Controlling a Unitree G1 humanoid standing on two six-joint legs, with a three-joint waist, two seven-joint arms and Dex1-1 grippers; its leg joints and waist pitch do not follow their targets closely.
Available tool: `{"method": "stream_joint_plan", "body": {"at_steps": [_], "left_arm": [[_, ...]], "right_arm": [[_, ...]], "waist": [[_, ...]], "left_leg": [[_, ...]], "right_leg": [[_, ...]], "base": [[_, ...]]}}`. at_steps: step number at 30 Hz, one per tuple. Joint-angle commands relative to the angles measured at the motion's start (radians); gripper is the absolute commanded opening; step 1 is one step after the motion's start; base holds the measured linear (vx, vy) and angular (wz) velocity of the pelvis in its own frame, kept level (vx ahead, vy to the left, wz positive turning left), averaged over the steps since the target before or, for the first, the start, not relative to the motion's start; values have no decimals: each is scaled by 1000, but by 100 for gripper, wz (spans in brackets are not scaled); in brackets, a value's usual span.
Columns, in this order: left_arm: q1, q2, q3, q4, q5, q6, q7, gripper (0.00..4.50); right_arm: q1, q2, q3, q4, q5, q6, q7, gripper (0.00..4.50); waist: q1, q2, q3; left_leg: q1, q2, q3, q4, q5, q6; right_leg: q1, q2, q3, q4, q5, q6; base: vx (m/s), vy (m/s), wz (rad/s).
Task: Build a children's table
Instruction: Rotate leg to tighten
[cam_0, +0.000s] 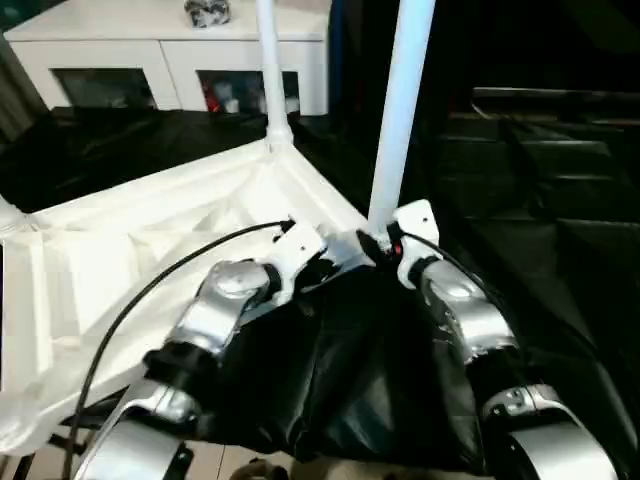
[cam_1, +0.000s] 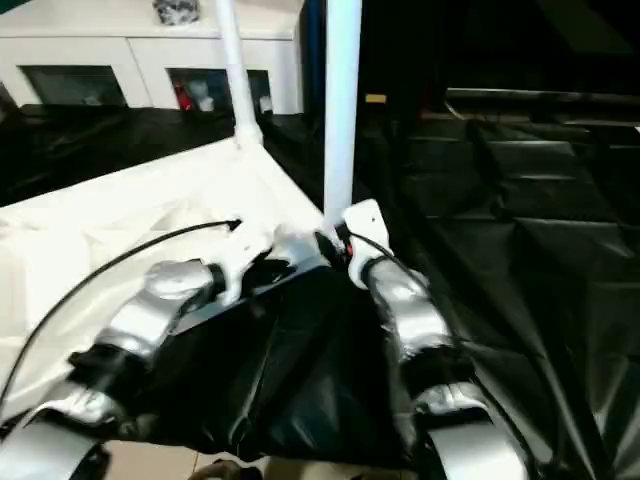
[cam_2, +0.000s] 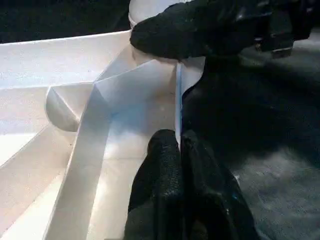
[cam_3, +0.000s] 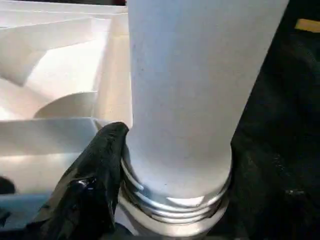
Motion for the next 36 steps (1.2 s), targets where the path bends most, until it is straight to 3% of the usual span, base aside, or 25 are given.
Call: {"method": "stream_joint_plan", "body": {"at_steps": [1, 2, 5, 9, 12, 14, 22, 23, 27, 29, 31, 33, 36], "left_arm": [[-50, -54, -11, -31, -16, -48, 26, 0], [-45, -49, -18, -35, -12, -58, 14, 0], [-35, -37, -25, -43, -13, -75, -11, 0], [-5, 5, -31, -78, -40, -108, -96, 0], [20, 43, -30, -111, -66, -125, -172, 0], [28, 62, -29, -123, -73, -133, -201, 0], [67, 146, 7, -184, -153, -135, -360, 0], [77, 176, 16, -195, -166, -139, -399, 0], [89, 213, 24, -206, -185, -148, -445, 0], [96, 233, 27, -211, -192, -153, -467, 0], [111, 265, 26, -233, -201, -149, -505, 0], [118, 278, 25, -243, -204, -147, -519, 0], [123, 287, 28, -250, -208, -144, -529, 0]], "right_arm": [[-6, 73, 51, 22, -2, -31, 58, 273], [-9, 76, 36, 25, 17, -37, 67, 328], [-14, 70, 27, 31, 34, -49, 79, 345], [-4, 18, 64, 19, -7, -97, 123, 345], [11, -20, 76, -1, -3, -118, 207, 345], [19, -42, 72, -22, 17, -118, 264, 345], [90, -184, 155, -135, 73, -149, 657, 345], [118, -229, 183, -193, 98, -131, 770, 345], [146, -268, 197, -266, 139, -89, 884, 345], [157, -288, 208, -301, 155, -78, 938, 345], [172, -318, 238, -346, 172, -61, 1008, 345], [176, -324, 244, -360, 176, -48, 1025, 313], [180, -327, 244, -375, 181, -35, 1036, 308]], "waist": [[0, -8, -83], [0, -8, -82], [-1, -8, -80], [-1, -7, -79], [-5, -10, -78], [-5, -10, -78], [7, -13, -75], [12, -14, -76], [23, -16, -74], [24, -14, -72], [28, -19, -71], [28, -17, -72], [28, -16, -71]], "left_leg": [[21, 64, -36, -71, -153, 53], [21, 64, -35, -72, -152, 65], [23, 66, -35, -73, -182, 66], [24, 67, -37, -76, -207, 51], [18, 66, -36, -74, -199, 60], [21, 67, -34, -73, -190, 72], [23, 74, -31, -74, -211, 82], [24, 74, -32, -73, -215, 79], [24, 74, -31, -73, -211, 87], [25, 76, -33, -76, -228, 77], [27, 78, -33, -78, -235, 65], [25, 78, -33, -79, -235, 65], [27, 78, -34, -81, -246, 52]], "right_leg": [[46, -68, 45, -63, -95, -241], [45, -67, 44, -63, -88, -246], [45, -68, 44, -67, -121, -249], [45, -69, 43, -69, -159, -242], [49, -70, 44, -66, -143, -248], [47, -68, 44, -65, -133, -257], [42, -64, 44, -64, -163, -257], [46, -66, 43, -65, -173, -255], [42, -67, 46, -67, -198, -247], [39, -67, 45, -70, -234, -243], [37, -67, 47, -70, -246, -237], [37, -67, 47, -69, -249, -234], [35, -67, 47, -70, -262, -233]], "base": [[0, 0, 0], [0, 0, 0], [0, 0, 0], [0, 0, 0], [0, 0, 0], [0, 0, 0], [0, 0, 0], [0, 0, 0], [0, 0, 0], [0, 0, 0], [0, 0, 0], [0, 0, 0], [0, 0, 0]]}}
